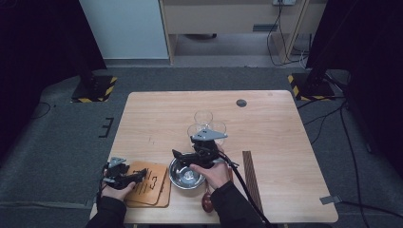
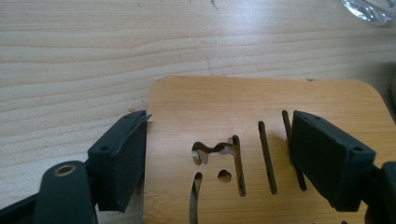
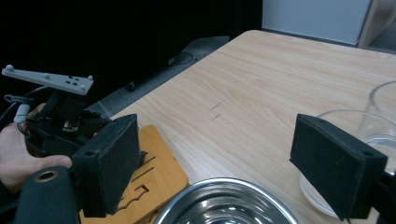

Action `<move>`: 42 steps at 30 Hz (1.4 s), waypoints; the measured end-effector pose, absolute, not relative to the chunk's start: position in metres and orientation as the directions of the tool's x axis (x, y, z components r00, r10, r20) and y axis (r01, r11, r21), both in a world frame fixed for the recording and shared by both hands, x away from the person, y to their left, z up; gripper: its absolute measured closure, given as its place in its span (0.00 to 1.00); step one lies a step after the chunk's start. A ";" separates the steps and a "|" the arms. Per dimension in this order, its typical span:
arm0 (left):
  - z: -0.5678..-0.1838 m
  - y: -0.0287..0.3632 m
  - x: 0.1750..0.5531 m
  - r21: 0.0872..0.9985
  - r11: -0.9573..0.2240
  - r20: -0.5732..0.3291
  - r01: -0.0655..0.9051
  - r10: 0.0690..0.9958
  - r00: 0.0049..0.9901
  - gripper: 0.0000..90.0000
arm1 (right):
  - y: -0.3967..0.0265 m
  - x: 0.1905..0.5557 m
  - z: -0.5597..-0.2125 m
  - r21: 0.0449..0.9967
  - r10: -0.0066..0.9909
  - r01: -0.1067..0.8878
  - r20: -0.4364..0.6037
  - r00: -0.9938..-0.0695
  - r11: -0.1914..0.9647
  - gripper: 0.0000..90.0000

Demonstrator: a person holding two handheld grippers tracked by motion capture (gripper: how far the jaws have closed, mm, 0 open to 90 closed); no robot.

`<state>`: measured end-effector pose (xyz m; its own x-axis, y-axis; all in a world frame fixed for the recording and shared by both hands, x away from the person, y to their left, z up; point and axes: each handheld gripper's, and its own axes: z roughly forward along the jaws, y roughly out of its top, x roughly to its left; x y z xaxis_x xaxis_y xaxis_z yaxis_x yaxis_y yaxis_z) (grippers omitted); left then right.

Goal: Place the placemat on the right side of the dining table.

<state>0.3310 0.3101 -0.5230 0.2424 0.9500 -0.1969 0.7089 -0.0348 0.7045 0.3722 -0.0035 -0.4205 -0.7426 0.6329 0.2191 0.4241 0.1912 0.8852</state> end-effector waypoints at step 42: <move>-0.504 0.317 0.316 0.760 -0.007 -0.192 0.650 0.953 0.235 0.22 | 0.065 0.363 -0.463 0.802 0.559 0.519 0.294 -0.775 0.297 0.24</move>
<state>0.3163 0.3174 -0.5043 0.2355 0.9526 -0.1924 0.6504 -0.0073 0.7596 0.3626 0.0650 -0.4632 -0.7749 0.5594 0.2943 0.5187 0.2967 0.8018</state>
